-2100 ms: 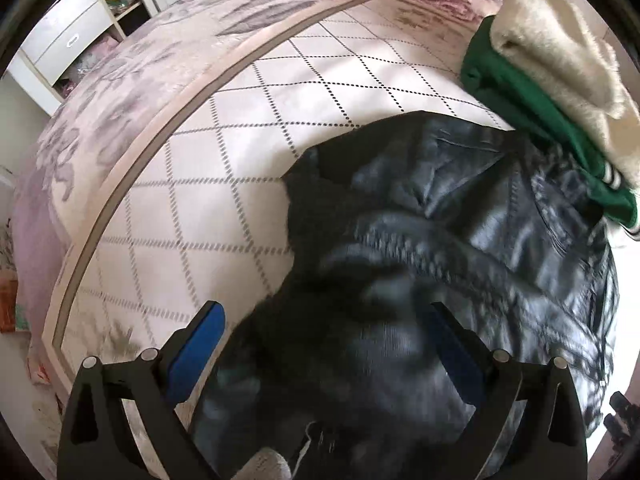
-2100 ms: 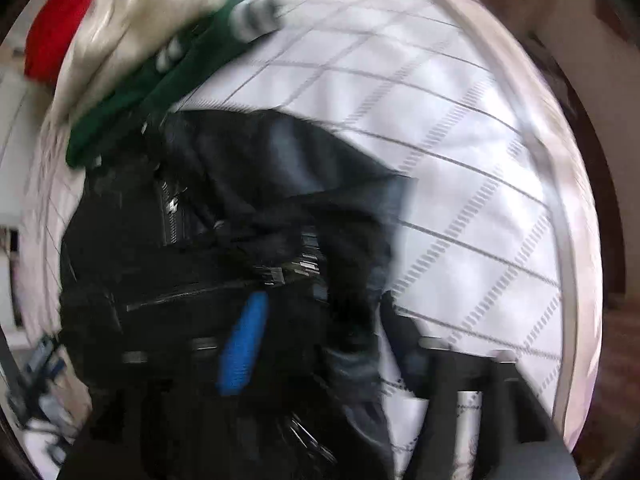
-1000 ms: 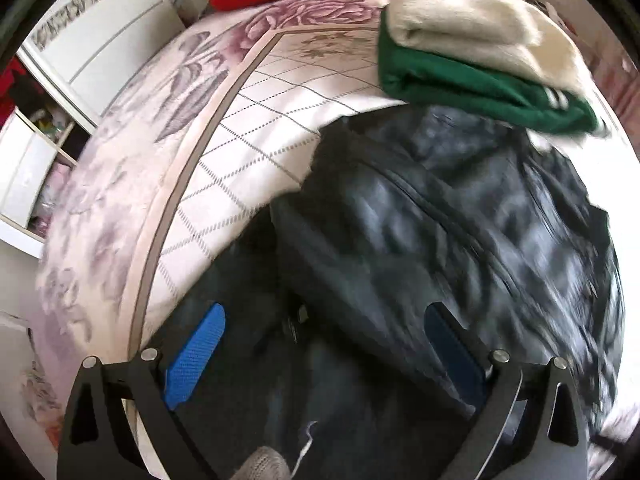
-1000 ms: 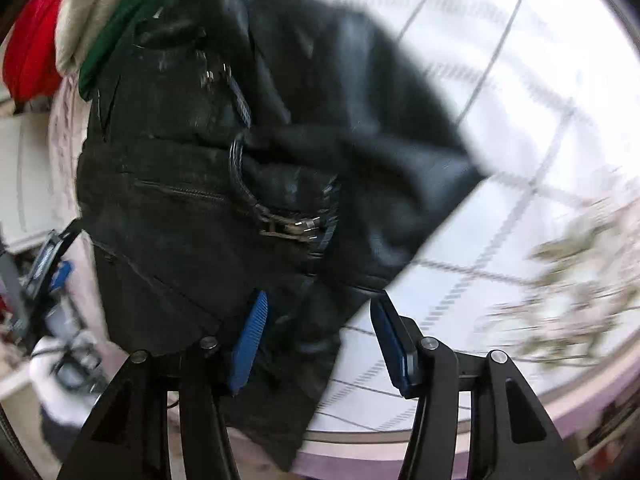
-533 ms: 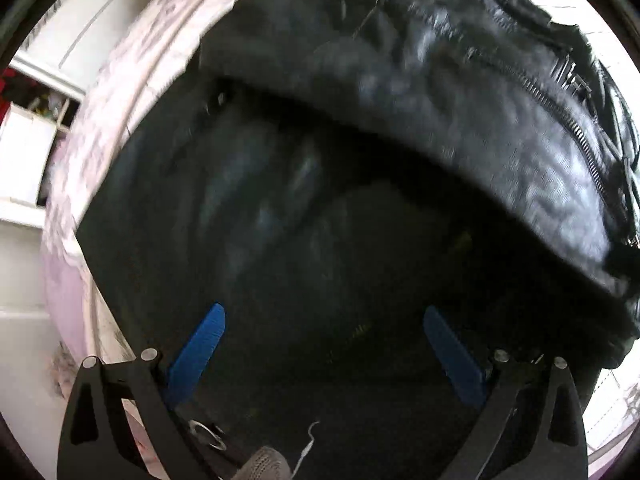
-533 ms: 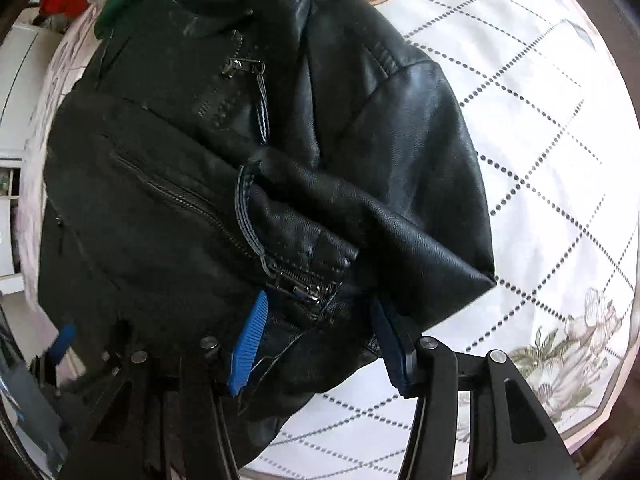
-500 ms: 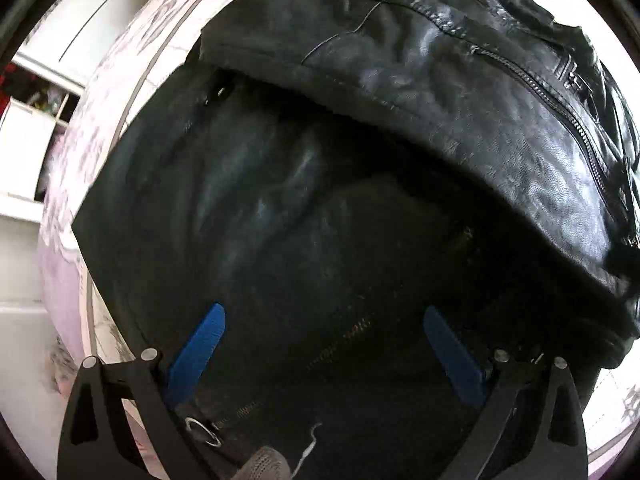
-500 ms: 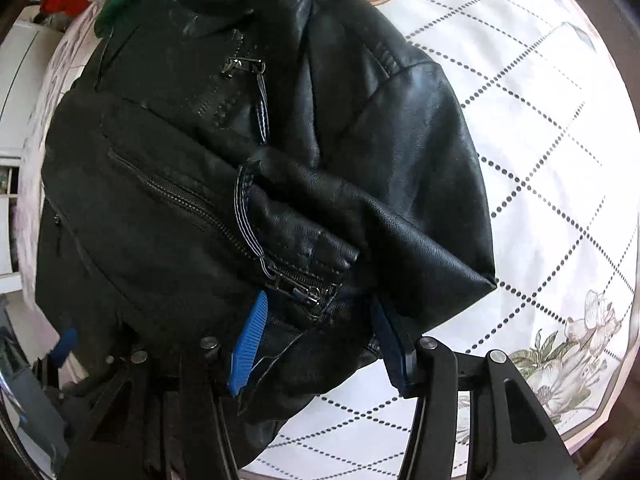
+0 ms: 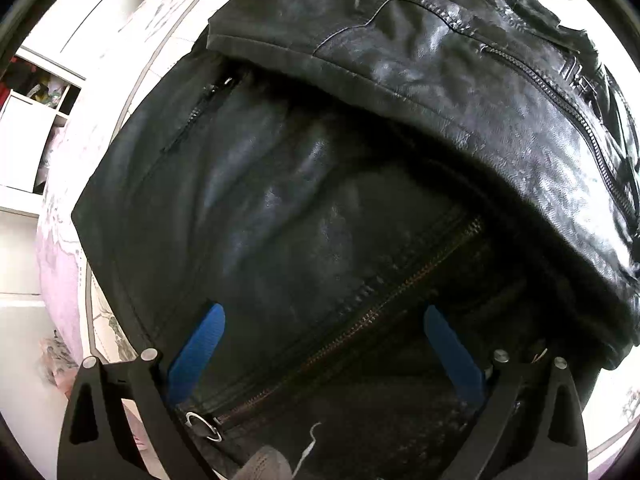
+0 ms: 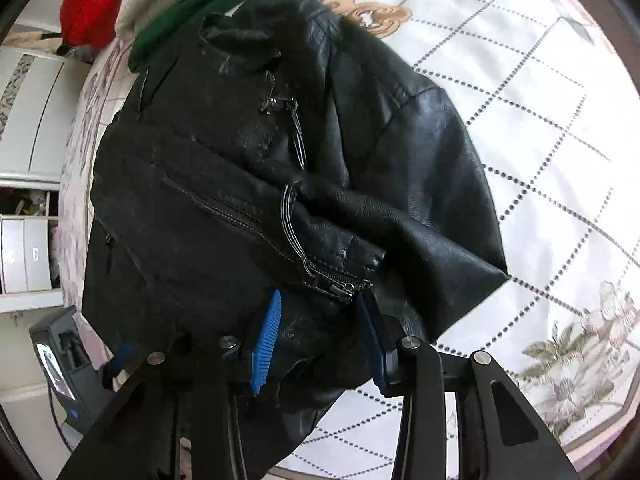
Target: Fold large clothes
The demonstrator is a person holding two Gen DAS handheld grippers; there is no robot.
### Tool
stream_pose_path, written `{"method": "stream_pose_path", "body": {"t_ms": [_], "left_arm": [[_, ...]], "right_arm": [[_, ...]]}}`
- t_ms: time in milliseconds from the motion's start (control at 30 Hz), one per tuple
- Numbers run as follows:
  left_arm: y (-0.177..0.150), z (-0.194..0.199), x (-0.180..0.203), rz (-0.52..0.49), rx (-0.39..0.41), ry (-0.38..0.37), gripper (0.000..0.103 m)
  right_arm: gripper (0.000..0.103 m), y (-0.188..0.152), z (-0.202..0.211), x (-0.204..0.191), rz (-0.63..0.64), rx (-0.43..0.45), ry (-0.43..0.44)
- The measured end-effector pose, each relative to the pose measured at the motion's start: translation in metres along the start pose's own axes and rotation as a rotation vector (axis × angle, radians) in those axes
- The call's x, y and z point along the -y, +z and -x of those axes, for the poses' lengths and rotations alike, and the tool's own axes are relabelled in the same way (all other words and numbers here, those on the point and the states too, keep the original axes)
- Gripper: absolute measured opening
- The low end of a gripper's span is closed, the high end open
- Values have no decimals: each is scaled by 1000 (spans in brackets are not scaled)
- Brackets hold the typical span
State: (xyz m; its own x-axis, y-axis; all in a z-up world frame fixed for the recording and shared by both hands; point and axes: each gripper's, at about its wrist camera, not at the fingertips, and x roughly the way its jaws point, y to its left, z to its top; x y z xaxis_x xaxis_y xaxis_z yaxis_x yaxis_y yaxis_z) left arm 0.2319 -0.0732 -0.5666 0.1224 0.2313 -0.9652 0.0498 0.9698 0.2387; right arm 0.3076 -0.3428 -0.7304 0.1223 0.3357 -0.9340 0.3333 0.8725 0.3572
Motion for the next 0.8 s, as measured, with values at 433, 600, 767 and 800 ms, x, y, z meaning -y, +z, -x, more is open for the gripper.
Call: {"method": "stream_pose_path", "body": {"t_ms": [433,600,767,800], "left_arm": [[-16,4,-4,-10,3,1,103],[-31,42,-9,-44,55,-7,103],[-82,85,9,-207,86,29,103],[-93,87,15,-246,83,41,103]], "right_arm": [[9,-18,24,29,-98,75,70],[13,-6,12,47,-189,-56,173],[70,-30,36,69,-225,-104,180],[70,-37,41,79,-235,-129,176]]}}
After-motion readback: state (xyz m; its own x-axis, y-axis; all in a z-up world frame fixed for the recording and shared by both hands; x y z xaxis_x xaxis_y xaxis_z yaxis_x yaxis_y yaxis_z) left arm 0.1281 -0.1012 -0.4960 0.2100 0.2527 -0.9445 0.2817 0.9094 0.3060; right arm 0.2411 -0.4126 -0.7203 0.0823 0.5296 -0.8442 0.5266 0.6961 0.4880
